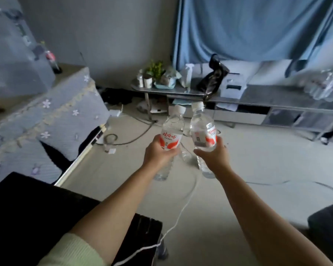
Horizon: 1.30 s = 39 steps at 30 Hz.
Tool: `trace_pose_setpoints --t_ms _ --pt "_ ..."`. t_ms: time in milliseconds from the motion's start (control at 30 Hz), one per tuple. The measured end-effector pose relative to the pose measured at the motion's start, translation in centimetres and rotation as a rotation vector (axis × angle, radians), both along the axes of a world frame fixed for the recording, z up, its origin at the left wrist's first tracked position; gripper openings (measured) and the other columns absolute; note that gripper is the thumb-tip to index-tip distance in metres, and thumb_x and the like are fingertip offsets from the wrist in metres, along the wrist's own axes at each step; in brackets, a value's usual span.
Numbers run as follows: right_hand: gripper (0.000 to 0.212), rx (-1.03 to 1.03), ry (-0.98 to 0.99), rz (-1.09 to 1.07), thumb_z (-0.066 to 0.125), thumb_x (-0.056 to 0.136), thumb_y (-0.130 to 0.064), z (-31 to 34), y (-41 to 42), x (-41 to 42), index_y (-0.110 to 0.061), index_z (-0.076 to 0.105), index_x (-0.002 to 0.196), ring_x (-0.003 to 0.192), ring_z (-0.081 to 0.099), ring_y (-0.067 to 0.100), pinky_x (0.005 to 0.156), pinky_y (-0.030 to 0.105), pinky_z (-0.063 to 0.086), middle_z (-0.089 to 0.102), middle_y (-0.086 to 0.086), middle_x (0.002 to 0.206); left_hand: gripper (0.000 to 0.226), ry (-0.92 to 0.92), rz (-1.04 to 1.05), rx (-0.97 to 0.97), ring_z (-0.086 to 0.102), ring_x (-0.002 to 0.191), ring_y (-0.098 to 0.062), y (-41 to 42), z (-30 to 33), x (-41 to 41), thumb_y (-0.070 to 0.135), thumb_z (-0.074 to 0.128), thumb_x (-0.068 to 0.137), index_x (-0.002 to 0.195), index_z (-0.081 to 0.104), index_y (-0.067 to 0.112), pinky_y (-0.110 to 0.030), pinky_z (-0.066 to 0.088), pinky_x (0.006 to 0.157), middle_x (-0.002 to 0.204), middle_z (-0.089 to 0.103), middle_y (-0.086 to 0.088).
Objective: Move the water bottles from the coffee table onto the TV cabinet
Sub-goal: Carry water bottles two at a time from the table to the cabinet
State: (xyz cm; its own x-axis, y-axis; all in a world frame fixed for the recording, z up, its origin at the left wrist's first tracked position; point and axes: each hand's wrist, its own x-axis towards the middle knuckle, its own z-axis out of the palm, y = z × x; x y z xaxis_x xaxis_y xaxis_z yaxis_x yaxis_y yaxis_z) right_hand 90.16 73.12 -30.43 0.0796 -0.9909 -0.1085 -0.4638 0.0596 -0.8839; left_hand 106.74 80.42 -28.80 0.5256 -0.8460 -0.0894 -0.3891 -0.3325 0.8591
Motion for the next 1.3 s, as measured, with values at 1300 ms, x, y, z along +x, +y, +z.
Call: trace_pose_setpoints --t_ms 1300 --pt "0.070 -0.049 -0.025 -0.704 0.083 0.069 -0.027 -1.1 -14.9 -54.6 -0.020 0.044 0.127 0.104 0.057 0.028 0.095 0.044 0.049 0.055 0.011 0.119 0.056 0.090 -0.802 -0.040 0.063 0.097 -0.016 -30.3 -1.7 -53.8 0.046 0.078 0.068 0.116 0.056 0.027 -0.029 0.051 0.083 0.107 0.067 0.008"
